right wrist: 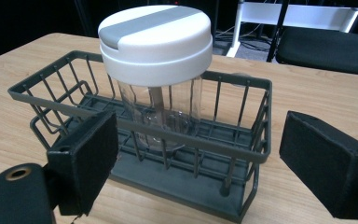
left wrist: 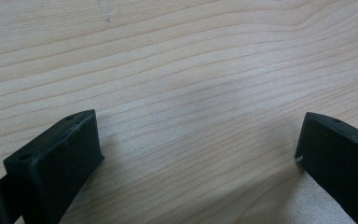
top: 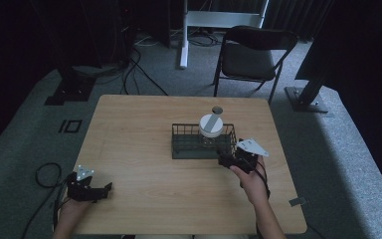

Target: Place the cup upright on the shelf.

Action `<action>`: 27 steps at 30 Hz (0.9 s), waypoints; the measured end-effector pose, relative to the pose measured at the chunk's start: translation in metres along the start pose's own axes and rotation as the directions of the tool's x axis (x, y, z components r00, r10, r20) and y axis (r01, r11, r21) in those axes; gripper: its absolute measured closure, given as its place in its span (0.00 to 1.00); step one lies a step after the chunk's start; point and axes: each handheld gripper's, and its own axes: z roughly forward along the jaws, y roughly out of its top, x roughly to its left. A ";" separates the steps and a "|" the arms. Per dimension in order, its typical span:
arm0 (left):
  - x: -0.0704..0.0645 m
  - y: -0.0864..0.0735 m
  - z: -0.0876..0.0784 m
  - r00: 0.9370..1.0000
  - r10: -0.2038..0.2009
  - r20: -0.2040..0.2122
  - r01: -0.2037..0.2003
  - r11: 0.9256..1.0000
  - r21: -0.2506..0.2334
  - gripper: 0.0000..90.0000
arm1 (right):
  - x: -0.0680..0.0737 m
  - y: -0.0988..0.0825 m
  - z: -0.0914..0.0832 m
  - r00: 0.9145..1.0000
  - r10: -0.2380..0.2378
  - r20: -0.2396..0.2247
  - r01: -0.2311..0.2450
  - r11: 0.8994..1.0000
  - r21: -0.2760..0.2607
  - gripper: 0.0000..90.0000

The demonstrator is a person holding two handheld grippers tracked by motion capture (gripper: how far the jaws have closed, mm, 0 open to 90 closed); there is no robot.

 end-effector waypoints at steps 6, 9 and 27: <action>0.000 0.000 0.000 1.000 -0.001 0.000 0.001 1.000 -0.001 0.00 | -0.003 -0.006 -0.007 1.000 -0.014 -0.005 0.014 1.000 0.001 0.12; 0.000 0.000 0.000 1.000 0.000 0.000 0.000 1.000 0.000 0.00 | -0.006 -0.010 -0.010 1.000 -0.013 -0.007 0.013 1.000 0.002 0.12; 0.000 0.000 0.000 1.000 0.000 0.000 0.000 1.000 0.000 0.00 | -0.023 -0.053 -0.016 1.000 -0.023 0.004 0.023 0.998 0.062 0.12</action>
